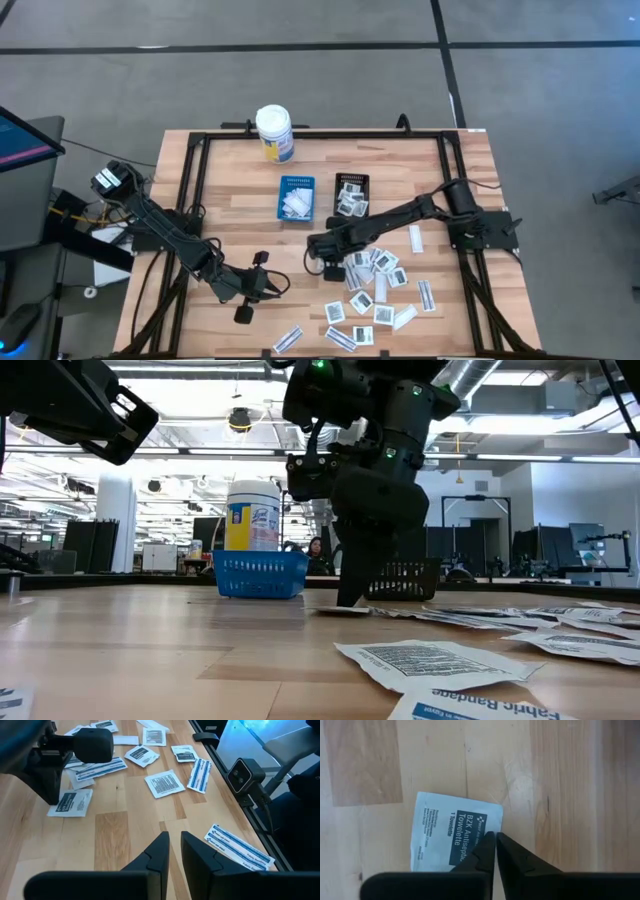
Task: Pick & Place First Aid Supplies
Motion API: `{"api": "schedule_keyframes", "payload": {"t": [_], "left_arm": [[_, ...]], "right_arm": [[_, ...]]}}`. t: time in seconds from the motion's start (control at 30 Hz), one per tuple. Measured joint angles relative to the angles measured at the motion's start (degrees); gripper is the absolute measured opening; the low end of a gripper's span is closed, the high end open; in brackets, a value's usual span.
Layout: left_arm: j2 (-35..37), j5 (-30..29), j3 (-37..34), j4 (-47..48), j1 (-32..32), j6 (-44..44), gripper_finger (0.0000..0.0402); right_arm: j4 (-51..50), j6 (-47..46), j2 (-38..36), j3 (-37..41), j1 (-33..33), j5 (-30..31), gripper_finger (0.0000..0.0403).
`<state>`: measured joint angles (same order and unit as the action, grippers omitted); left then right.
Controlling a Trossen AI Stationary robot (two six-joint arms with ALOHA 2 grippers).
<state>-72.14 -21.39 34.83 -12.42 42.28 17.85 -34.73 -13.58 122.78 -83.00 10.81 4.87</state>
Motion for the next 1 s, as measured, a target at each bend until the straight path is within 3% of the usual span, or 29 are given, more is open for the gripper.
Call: {"api": "schedule_keyframes", "payload": {"t": [0.43,1.0], "left_arm": [[0.0,0.0,0.0,0.0,0.0,0.0,0.0049],[0.0,0.0,0.0,0.0,0.0,0.0,0.0049]], "right_arm": [[-6.1,1.7,0.5,-8.3,3.4,-0.6,0.0006],[-5.6,5.2,2.1,-7.7,6.6,2.0,0.0138]]}}
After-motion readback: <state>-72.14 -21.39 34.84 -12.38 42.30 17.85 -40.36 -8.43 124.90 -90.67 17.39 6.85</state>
